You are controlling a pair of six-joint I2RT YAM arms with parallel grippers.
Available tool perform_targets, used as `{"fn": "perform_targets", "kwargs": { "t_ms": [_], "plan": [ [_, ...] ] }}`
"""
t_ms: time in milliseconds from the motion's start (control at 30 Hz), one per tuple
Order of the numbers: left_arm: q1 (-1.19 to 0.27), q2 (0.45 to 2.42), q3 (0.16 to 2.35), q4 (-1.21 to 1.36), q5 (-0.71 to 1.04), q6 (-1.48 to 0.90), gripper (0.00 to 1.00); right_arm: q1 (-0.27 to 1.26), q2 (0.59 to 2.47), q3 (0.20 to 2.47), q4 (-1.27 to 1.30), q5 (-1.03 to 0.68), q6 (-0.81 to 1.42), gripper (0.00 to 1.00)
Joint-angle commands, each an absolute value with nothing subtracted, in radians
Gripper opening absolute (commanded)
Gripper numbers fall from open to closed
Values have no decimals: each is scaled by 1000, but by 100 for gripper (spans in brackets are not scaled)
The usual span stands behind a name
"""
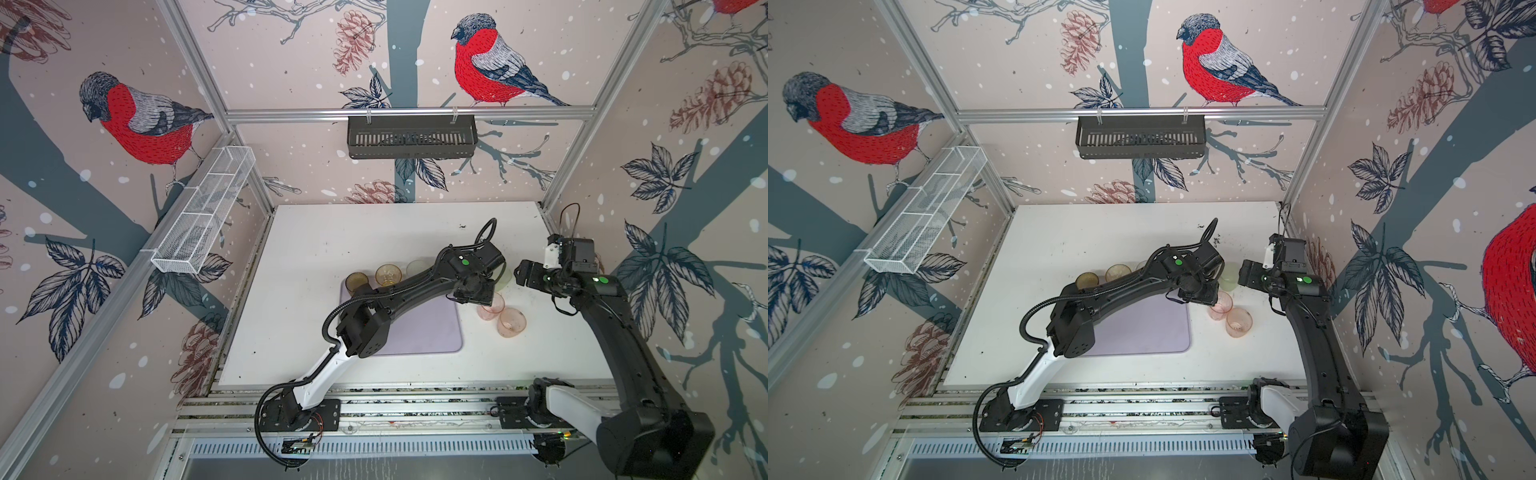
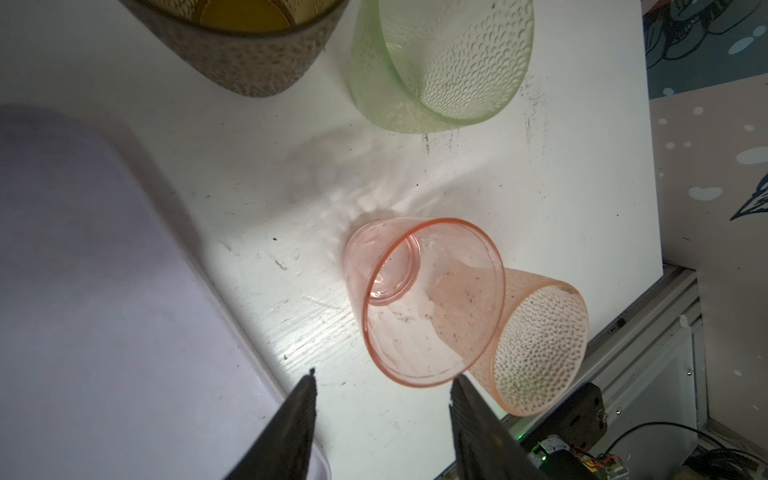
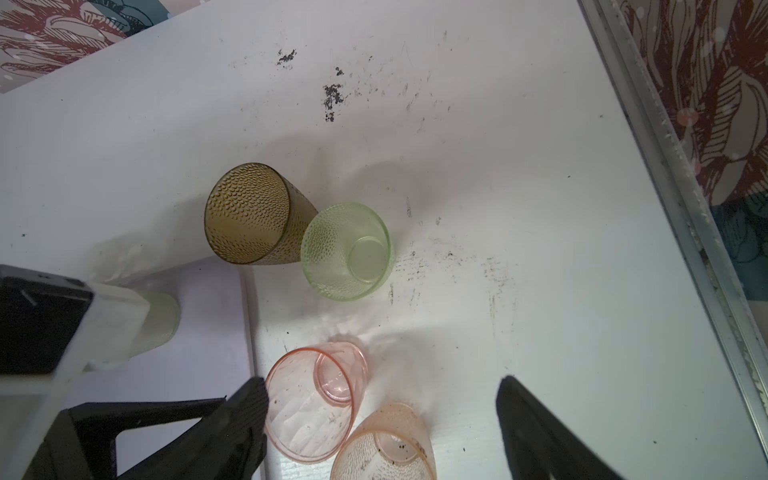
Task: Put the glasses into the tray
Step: 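Lower the left gripper onto the rim of the nearer pink glass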
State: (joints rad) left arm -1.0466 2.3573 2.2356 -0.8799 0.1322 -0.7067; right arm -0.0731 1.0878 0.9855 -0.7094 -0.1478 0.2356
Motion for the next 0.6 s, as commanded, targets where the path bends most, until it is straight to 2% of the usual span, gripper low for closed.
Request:
{"fn": "perform_targets", "kwargs": {
  "t_ms": [0, 333, 567],
  "plan": [
    [-1046, 2372, 2255, -893, 136, -699, 52, -72, 1083, 980, -672, -141, 245, 88],
    [-1045, 2412, 2281, -884, 117, -700, 45, -68, 1075, 986, -681, -142, 250, 87],
    [-1032, 2435, 2310, -868, 116, -694, 37, -67, 1080, 993, -686, -150, 253, 87]
  ]
}}
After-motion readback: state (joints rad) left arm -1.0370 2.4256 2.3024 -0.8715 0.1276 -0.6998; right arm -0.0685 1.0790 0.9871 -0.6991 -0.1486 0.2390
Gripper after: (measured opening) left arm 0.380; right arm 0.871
